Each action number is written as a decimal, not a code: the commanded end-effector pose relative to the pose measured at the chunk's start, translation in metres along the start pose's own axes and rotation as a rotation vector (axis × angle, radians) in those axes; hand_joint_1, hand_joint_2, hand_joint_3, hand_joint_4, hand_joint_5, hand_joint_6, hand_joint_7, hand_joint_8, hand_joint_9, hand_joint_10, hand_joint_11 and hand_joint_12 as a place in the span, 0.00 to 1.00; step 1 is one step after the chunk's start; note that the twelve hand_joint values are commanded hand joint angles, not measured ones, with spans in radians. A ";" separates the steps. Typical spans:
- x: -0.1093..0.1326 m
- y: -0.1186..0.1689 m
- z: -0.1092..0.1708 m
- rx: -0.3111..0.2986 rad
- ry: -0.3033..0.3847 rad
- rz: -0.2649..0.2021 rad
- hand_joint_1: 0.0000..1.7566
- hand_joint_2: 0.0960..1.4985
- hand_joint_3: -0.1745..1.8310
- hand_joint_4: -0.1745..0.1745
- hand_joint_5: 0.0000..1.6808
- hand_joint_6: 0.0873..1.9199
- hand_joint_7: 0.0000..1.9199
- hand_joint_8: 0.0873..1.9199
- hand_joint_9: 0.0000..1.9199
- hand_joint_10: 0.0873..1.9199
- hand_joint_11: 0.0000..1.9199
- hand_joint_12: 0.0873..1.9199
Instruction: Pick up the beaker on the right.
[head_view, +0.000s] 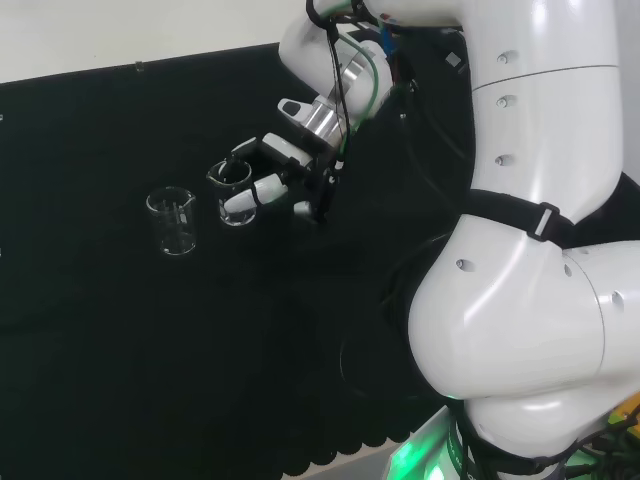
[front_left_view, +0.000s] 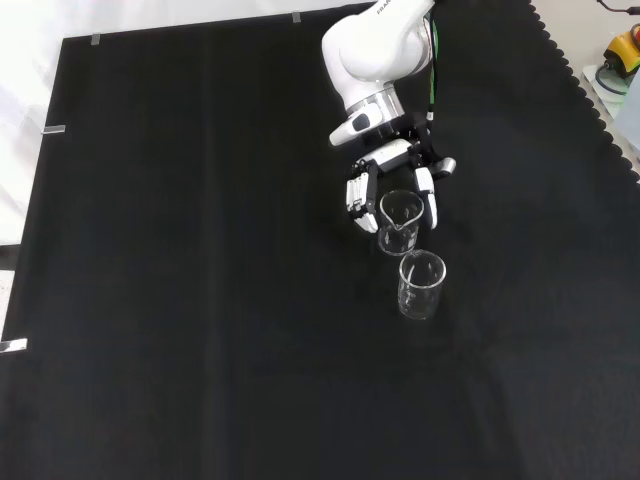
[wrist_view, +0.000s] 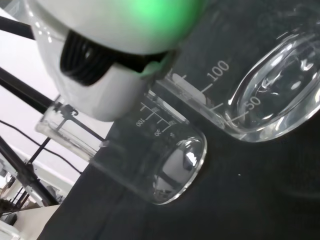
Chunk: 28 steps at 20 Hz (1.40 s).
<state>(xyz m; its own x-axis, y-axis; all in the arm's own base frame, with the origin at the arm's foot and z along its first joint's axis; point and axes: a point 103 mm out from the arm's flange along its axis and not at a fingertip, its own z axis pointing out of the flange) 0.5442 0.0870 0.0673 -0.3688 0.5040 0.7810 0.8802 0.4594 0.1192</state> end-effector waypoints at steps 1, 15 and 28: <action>0.005 0.000 -0.009 0.015 -0.005 -0.018 0.81 0.62 0.09 0.00 0.76 0.21 0.78 0.14 0.64 0.17 0.54 0.40; 0.012 -0.006 -0.018 0.039 -0.017 -0.022 0.81 0.61 0.08 0.00 0.79 0.16 0.80 0.09 0.68 0.09 0.55 0.39; 0.024 -0.008 -0.021 0.073 -0.042 -0.028 0.81 0.61 0.08 0.00 0.80 0.15 0.80 0.09 0.69 0.06 0.55 0.39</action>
<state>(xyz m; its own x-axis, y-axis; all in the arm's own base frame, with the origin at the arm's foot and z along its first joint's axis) 0.5350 0.0799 0.0965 -0.4070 0.5152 0.7543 0.8489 0.5183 0.1039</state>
